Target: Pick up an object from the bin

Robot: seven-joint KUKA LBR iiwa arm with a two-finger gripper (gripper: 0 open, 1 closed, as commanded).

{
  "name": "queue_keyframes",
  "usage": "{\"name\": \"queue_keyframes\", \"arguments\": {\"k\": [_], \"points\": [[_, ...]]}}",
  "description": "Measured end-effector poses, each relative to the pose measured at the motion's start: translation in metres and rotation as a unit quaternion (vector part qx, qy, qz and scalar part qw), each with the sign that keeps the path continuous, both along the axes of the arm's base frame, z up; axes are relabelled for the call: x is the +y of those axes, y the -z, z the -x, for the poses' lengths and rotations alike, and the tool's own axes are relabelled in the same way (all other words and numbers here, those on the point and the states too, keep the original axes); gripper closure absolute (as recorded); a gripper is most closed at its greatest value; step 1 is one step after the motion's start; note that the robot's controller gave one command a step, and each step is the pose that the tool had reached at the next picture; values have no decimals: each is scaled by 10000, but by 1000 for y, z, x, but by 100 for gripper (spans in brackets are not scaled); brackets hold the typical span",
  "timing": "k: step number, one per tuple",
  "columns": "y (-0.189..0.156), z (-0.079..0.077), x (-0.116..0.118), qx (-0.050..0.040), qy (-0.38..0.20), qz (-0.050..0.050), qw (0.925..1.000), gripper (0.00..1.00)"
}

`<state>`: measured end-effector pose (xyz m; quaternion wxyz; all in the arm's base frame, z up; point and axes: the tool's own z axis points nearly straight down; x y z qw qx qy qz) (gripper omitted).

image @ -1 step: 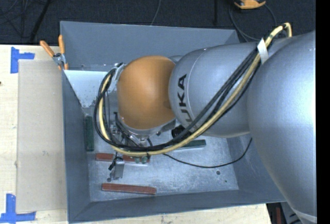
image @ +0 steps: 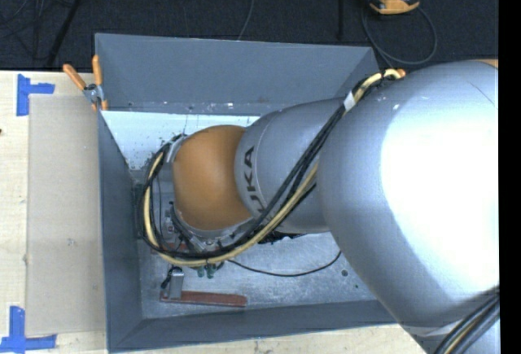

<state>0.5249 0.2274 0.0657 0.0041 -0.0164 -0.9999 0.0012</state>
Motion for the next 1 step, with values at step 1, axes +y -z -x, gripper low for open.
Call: {"name": "queue_keyframes", "arguments": {"k": [1], "points": [[-3,-9,-50,-25,307,8,9995,0]]}}
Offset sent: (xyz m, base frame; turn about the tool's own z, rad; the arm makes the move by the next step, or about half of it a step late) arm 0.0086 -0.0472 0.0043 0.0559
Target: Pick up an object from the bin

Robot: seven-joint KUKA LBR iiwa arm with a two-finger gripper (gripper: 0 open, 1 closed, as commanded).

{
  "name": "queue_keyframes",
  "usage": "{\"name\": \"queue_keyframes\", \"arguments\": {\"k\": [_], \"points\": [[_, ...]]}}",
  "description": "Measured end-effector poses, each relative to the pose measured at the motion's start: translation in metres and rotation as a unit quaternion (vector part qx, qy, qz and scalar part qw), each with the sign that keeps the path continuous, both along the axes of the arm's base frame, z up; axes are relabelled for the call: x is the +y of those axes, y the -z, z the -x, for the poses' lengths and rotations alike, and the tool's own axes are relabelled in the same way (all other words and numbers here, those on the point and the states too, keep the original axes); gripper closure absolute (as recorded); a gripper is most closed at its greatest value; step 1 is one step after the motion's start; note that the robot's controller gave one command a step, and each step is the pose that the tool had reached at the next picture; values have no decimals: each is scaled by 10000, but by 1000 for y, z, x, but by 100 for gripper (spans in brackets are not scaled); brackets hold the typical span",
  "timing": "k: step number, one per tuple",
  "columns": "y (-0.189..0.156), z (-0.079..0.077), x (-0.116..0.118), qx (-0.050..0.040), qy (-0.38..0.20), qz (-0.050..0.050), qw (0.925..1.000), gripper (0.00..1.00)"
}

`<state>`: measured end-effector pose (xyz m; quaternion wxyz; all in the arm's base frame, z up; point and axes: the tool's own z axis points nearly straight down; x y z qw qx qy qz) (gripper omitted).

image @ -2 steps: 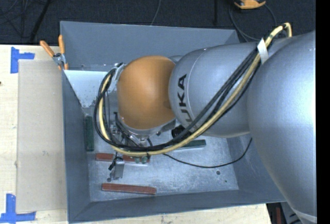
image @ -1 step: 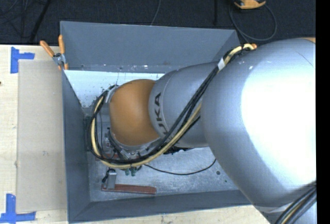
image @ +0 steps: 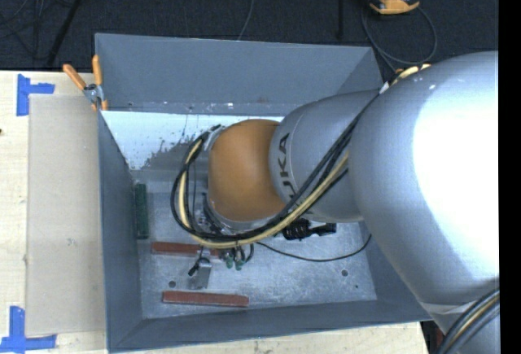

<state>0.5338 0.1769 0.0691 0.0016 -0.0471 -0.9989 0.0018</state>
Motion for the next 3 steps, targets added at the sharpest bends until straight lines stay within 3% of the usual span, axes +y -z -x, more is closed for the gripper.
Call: {"name": "queue_keyframes", "arguments": {"k": [1,2,3], "points": [[0,0,3,-3,-4,-16,10000,100],[-120,-41,-15,-65,-33,-26,10000,100],[-279,-25,-24,-65,-339,-26,9994,100]]}}
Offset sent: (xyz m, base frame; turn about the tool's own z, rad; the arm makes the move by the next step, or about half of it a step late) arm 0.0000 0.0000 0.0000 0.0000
